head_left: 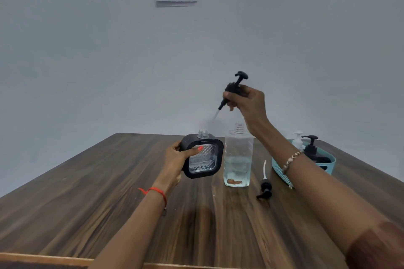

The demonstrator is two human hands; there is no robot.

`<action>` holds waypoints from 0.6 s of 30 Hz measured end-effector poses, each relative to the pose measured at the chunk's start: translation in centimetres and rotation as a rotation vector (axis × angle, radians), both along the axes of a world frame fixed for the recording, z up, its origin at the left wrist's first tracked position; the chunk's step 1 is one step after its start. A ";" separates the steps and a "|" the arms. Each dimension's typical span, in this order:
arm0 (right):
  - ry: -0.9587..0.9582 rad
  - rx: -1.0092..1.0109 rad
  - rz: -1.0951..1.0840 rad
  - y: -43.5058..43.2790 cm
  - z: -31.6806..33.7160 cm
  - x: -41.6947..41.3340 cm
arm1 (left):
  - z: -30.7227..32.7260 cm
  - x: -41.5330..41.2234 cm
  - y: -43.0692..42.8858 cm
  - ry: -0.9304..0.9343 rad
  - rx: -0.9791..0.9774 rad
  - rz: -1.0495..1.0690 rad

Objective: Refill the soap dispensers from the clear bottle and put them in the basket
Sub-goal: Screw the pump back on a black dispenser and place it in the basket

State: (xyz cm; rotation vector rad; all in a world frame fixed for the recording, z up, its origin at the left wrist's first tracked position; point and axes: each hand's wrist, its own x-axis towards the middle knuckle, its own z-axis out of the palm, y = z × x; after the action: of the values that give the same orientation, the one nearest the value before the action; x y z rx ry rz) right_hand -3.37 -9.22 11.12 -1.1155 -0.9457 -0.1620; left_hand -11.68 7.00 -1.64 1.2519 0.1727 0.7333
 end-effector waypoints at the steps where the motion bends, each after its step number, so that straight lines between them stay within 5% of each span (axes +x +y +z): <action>1: -0.006 -0.011 0.002 0.2 0.2 -0.1 | 0.0 0.0 -0.1 0.004 0.008 -0.008; 18: -0.122 -0.535 -0.025 1.6 -4.5 -1.1 | 0.9 -1.4 -1.4 -0.014 0.033 -0.108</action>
State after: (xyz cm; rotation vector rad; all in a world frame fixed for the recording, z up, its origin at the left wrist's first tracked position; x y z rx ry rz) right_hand -4.51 -7.57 6.59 -1.6233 -1.1181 0.0071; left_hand -13.06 5.64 -0.72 1.2771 0.0814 0.6539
